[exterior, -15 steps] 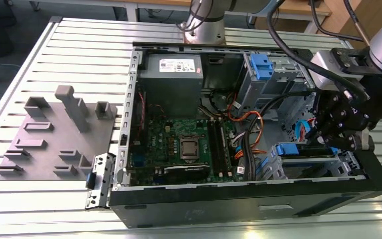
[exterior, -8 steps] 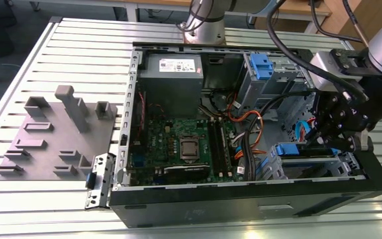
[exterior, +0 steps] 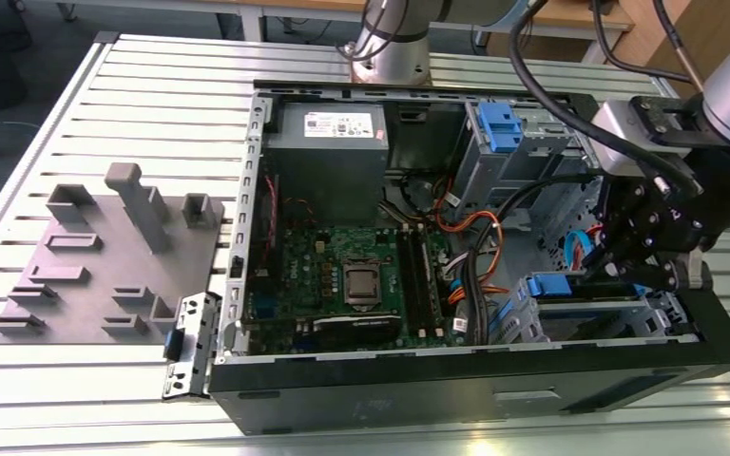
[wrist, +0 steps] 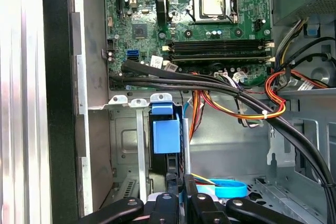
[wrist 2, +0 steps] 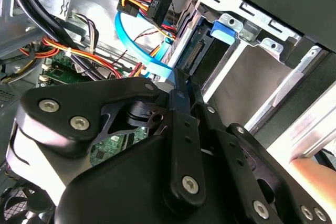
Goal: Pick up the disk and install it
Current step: 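Insert the first disk wire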
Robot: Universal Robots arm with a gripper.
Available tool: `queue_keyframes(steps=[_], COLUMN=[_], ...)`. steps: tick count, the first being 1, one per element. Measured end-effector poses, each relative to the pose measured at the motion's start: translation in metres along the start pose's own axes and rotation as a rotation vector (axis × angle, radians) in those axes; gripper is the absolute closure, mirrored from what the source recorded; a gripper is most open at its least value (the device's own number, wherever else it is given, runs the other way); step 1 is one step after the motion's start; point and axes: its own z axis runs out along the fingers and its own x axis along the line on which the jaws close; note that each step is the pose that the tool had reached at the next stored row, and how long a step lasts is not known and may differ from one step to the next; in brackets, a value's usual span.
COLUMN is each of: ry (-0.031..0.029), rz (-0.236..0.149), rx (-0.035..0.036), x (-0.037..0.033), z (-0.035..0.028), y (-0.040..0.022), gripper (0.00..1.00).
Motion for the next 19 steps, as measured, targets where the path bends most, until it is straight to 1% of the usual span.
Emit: queue_keyframes(steps=[12,19], ry=[0.001,0.0045], rz=[0.0,0.0], rx=[0.0001,0.0002], x=[0.0001,0.0002], z=[0.002,0.0029], y=[0.0,0.0], gripper=[0.84,0.84])
